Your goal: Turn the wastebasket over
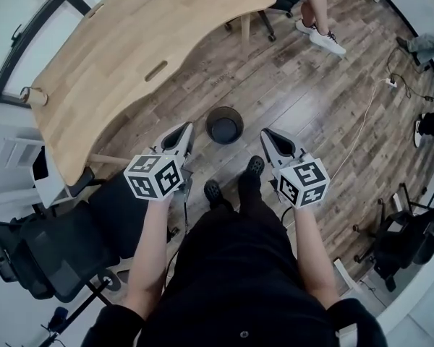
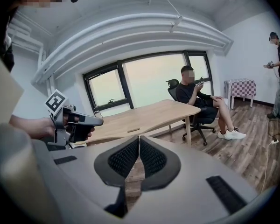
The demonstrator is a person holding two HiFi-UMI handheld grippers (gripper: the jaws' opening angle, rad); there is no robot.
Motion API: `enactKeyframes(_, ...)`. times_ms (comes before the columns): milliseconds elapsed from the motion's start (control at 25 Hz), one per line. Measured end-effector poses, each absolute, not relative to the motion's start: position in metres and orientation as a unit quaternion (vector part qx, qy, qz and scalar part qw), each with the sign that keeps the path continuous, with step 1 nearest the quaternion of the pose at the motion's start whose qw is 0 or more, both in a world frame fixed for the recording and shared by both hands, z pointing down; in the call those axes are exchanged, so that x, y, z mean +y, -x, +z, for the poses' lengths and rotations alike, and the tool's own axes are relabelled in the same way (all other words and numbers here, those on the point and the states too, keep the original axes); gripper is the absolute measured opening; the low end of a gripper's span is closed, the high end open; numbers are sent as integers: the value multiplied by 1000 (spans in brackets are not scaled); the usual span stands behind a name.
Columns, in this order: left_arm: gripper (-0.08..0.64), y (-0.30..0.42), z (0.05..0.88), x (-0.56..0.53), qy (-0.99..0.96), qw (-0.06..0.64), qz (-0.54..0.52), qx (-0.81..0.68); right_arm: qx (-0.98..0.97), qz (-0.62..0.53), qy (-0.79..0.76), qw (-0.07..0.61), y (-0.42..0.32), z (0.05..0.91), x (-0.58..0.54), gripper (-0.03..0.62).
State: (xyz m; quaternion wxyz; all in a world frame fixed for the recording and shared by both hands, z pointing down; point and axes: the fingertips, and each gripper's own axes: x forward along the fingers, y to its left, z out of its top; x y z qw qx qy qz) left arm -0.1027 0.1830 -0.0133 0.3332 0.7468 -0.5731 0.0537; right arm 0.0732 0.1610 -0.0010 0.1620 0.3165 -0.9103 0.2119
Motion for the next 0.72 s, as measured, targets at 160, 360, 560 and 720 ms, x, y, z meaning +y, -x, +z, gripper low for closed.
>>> enactKeyframes(160, 17, 100, -10, 169, -729, 329, 56, -598, -915, 218, -289, 176, -79, 15, 141, 34)
enactKeyframes(360, 17, 88, 12, 159, -706, 340, 59, -618, -916, 225, -264, 204, -88, 42, 121, 34)
enactKeyframes(560, 17, 73, 40, 152, -687, 358, 78, -628, -913, 240, -236, 232, -95, 69, 111, 34)
enactKeyframes(720, 17, 69, 61, 147, -686, 372, 99, -617, -908, 257, -217, 250, -89, 90, 109, 35)
